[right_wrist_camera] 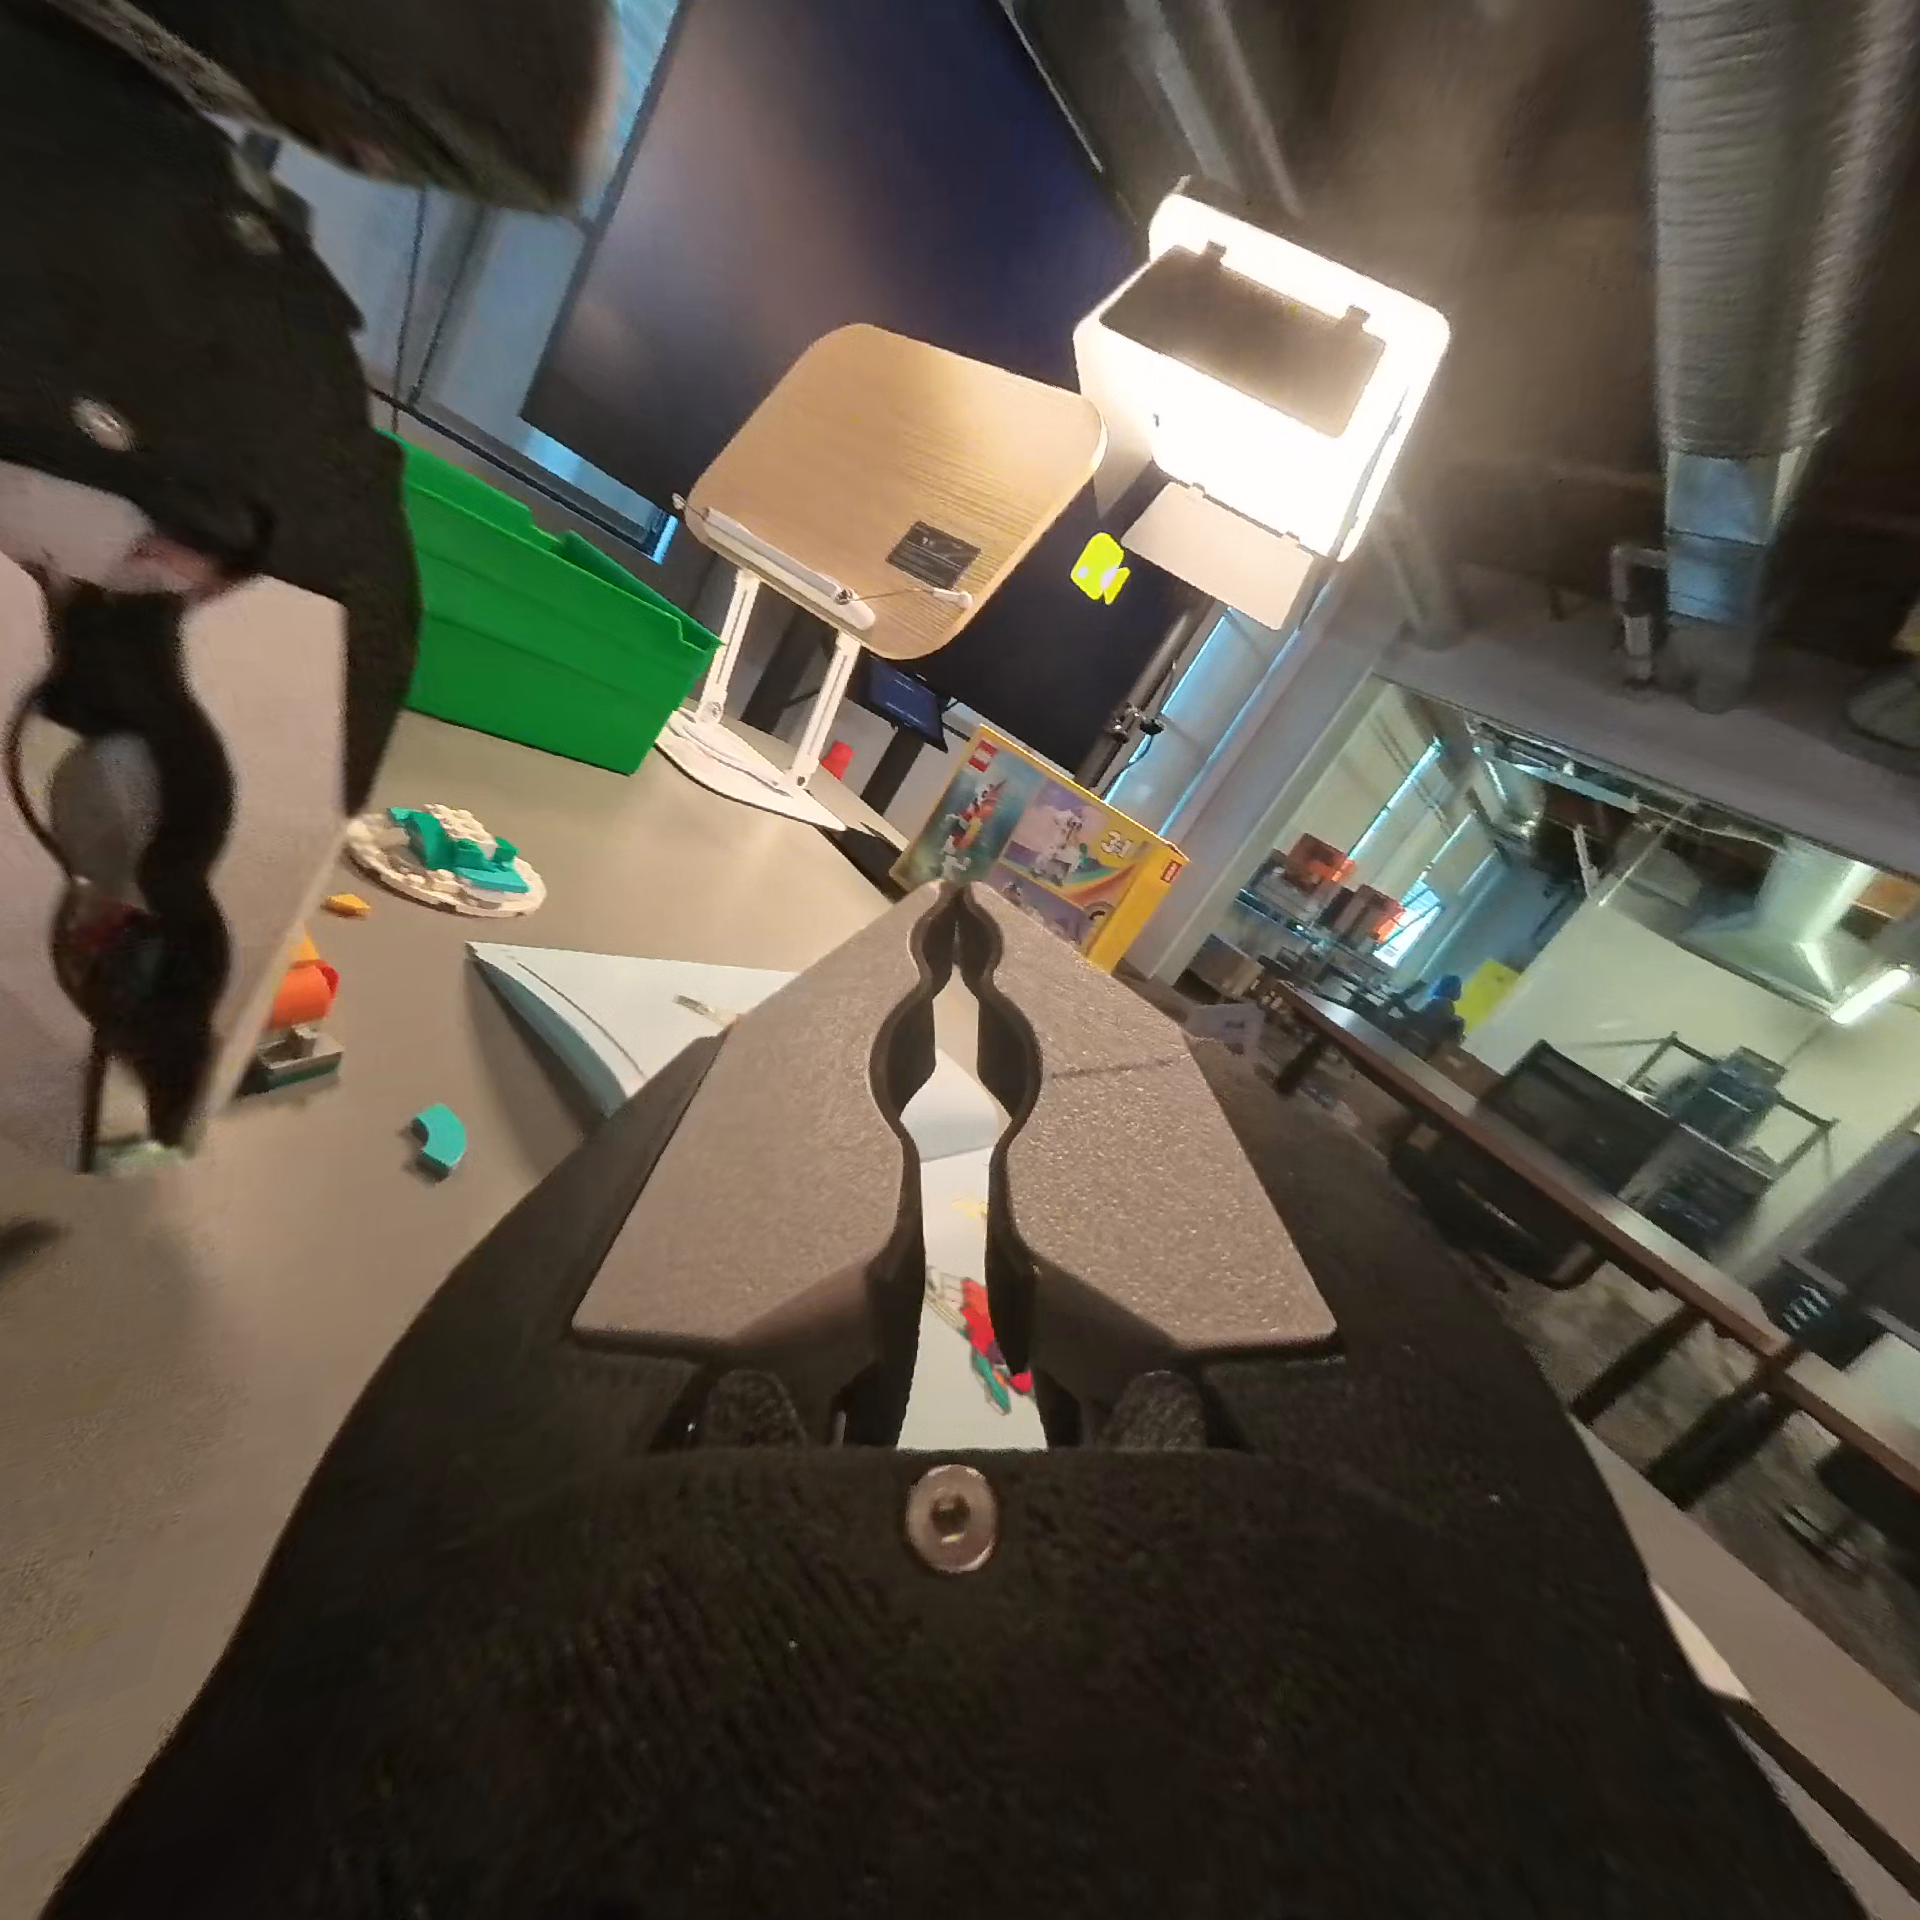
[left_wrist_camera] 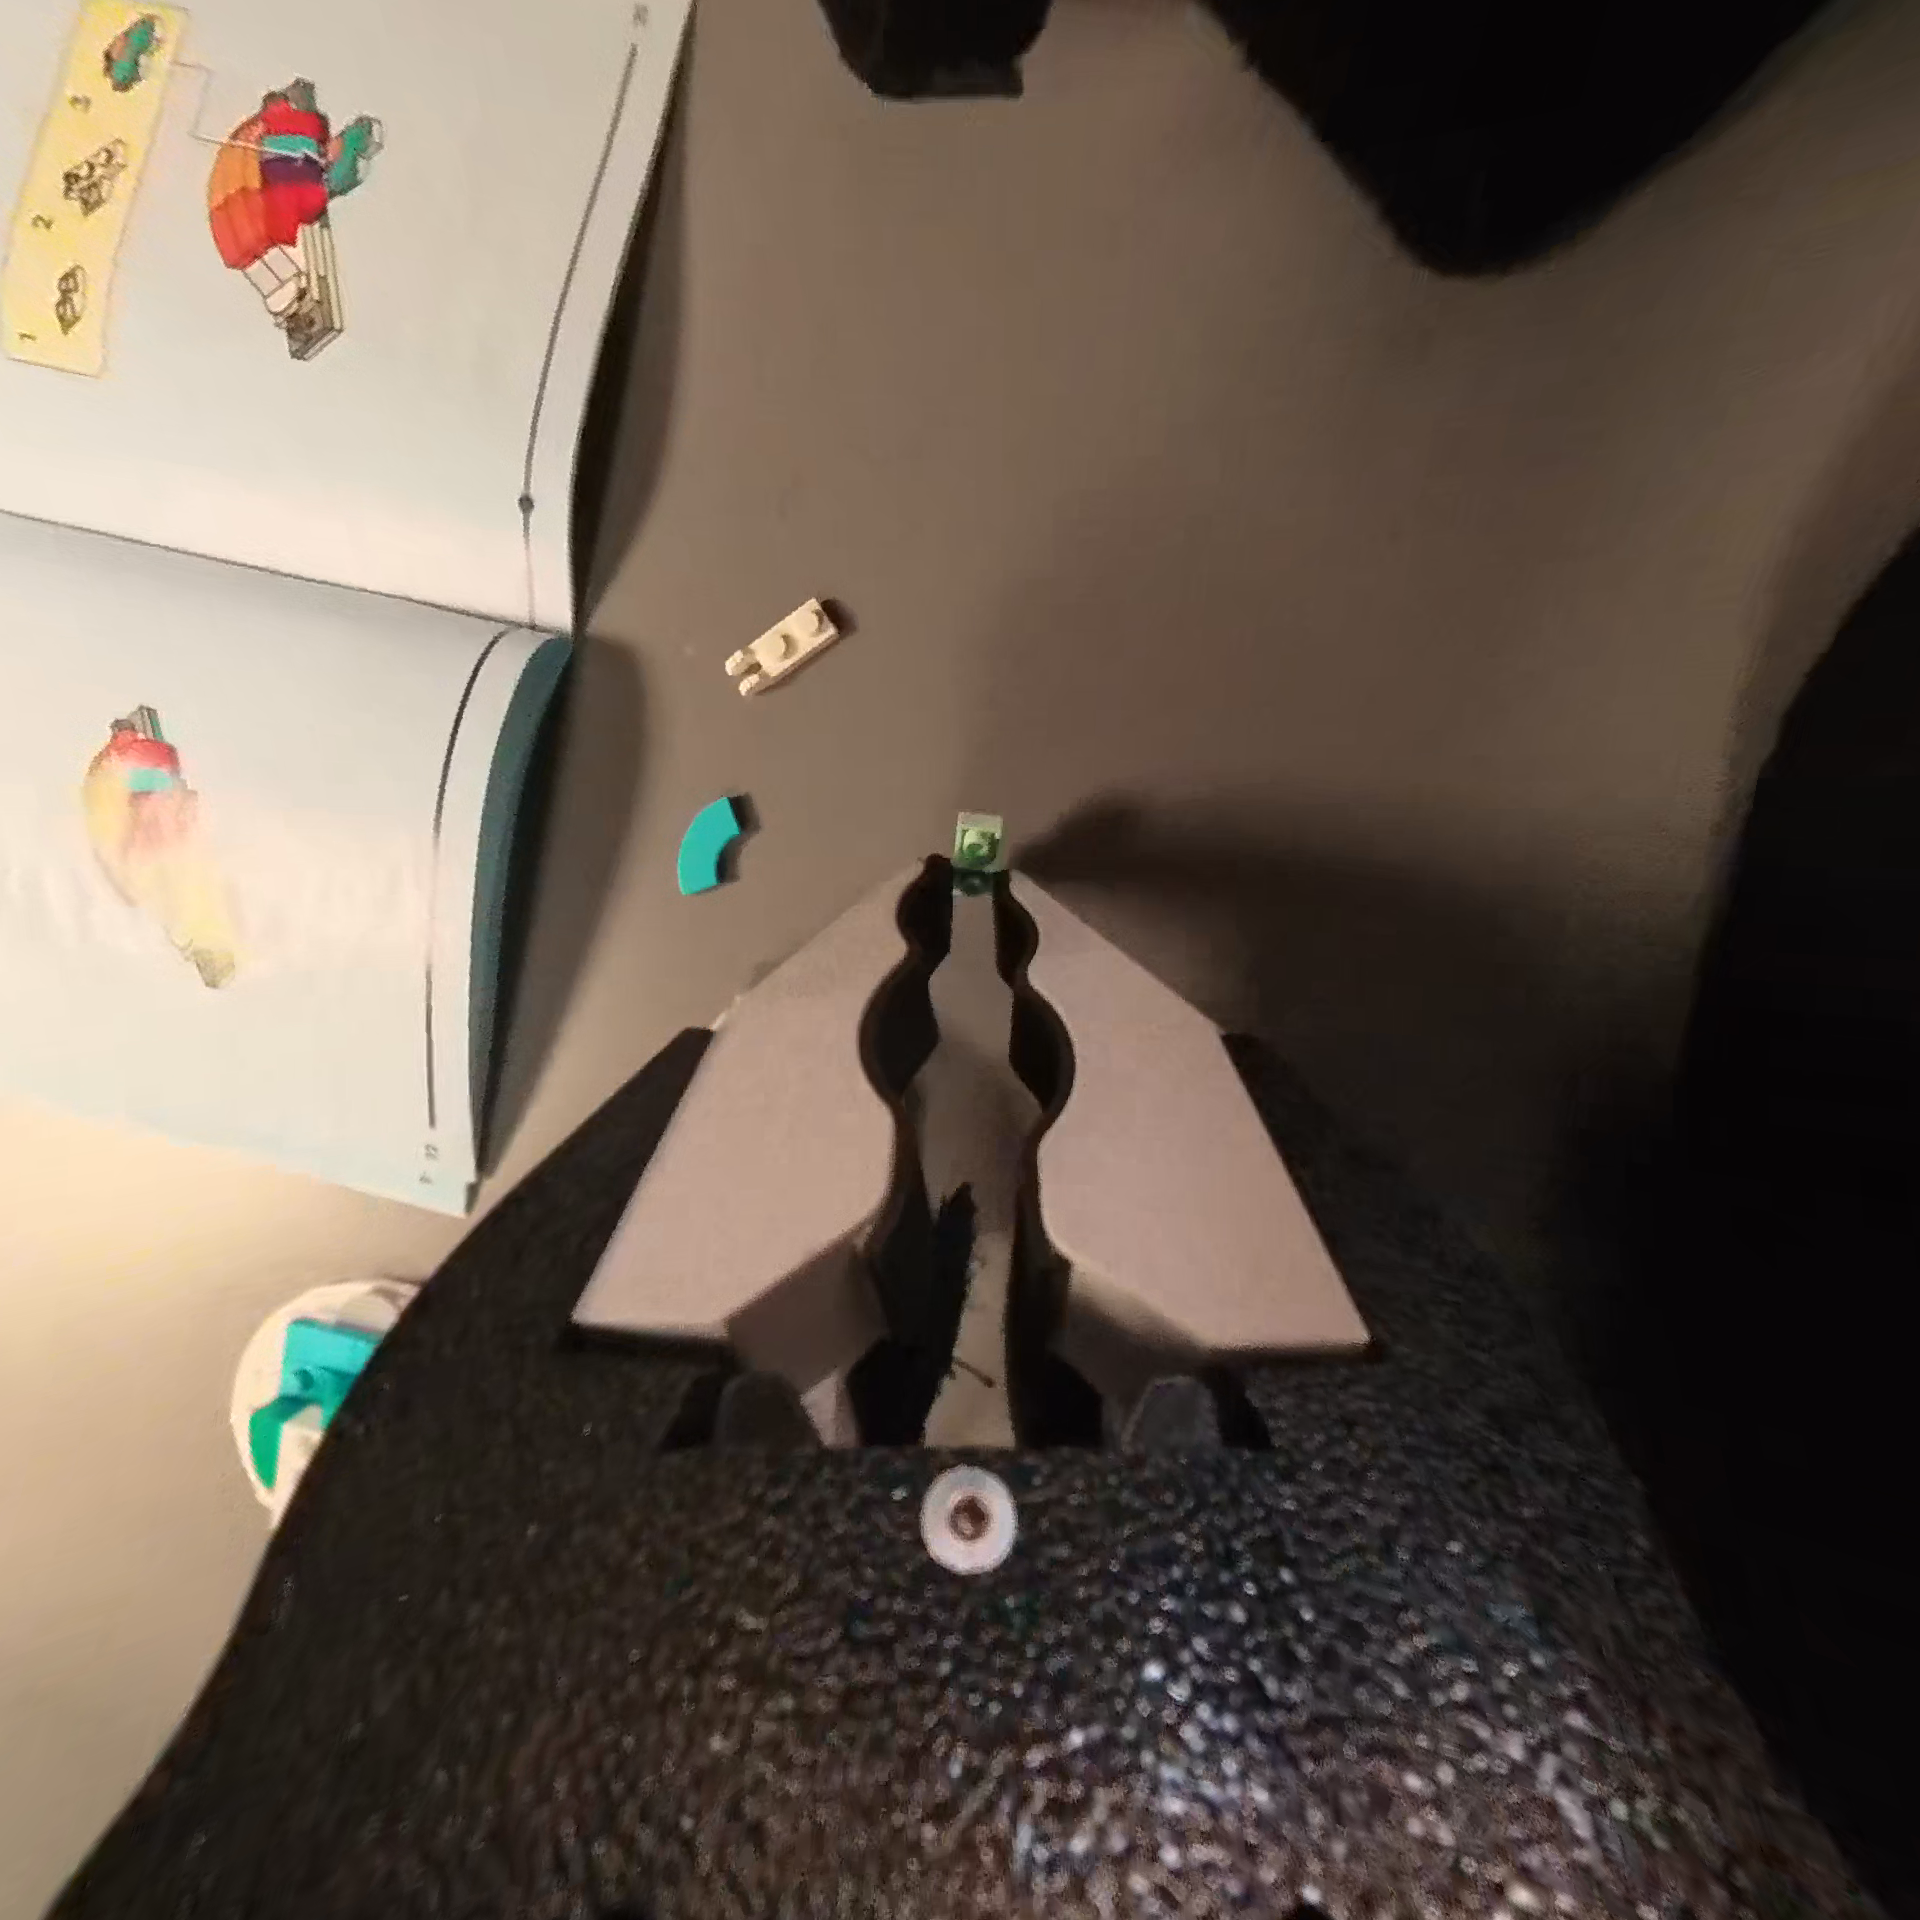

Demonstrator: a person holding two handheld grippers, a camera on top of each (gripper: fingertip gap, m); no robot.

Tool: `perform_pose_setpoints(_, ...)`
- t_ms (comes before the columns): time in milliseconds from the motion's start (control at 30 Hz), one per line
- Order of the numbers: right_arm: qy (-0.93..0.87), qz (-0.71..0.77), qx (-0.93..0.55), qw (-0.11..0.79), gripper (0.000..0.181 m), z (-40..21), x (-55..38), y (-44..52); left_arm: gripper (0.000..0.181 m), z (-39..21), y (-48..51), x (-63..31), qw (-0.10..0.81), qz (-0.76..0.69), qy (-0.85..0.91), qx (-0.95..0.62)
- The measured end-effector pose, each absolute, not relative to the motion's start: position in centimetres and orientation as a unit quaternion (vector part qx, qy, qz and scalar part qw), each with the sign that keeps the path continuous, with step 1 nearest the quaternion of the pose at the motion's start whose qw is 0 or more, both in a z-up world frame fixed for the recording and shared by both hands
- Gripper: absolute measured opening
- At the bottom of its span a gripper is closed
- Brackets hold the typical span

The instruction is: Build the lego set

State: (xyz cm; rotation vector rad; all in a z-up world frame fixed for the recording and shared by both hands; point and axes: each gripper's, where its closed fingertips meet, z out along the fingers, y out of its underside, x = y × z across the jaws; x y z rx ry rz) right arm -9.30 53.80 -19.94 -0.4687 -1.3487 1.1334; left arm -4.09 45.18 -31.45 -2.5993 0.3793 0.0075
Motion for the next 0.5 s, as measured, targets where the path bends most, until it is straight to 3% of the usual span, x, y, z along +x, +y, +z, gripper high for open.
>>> perform_pose_setpoints(200, -0.579, 0.496, -0.218, 0.609, 0.0, -19.8, -9.0, 54.1, 0.006, -32.2, 45.5, -4.5, 0.196, 0.003, 0.17, -0.966)
perform_pose_setpoints(500, -0.58, 0.467, -0.239, 0.623, 0.0, -20.2, -9.3, 55.1, 0.006, -32.2, 46.2, -5.0, 0.18, -0.004, 0.159, -0.971)
